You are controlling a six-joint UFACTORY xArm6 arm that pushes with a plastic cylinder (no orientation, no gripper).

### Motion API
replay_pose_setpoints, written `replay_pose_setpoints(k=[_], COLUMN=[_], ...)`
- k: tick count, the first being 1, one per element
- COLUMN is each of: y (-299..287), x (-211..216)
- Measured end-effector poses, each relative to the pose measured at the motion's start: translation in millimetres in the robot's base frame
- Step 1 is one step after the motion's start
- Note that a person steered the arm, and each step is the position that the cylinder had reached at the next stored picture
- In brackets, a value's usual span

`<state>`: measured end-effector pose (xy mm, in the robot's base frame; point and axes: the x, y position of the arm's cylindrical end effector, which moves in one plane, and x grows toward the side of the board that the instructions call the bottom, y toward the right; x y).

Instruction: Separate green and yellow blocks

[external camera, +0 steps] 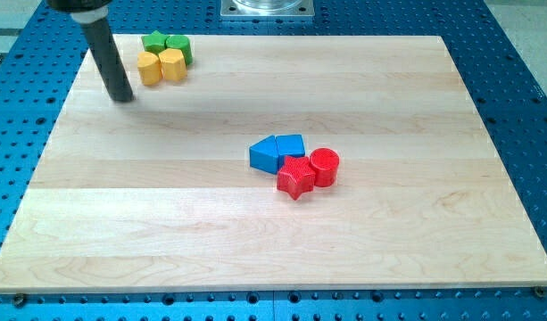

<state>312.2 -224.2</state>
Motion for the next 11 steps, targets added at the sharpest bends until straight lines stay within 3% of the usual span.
replay_pose_setpoints(k=[2,3,4,5,6,8,9,10,11], y=[2.3,49.0,102.6,111.6,84.1,66.3,103.3,94.9,46.8], x=[-116.8,-115.5,-65.5,-70.8,-112.0,-11.1,11.7,-28.0,-53.9])
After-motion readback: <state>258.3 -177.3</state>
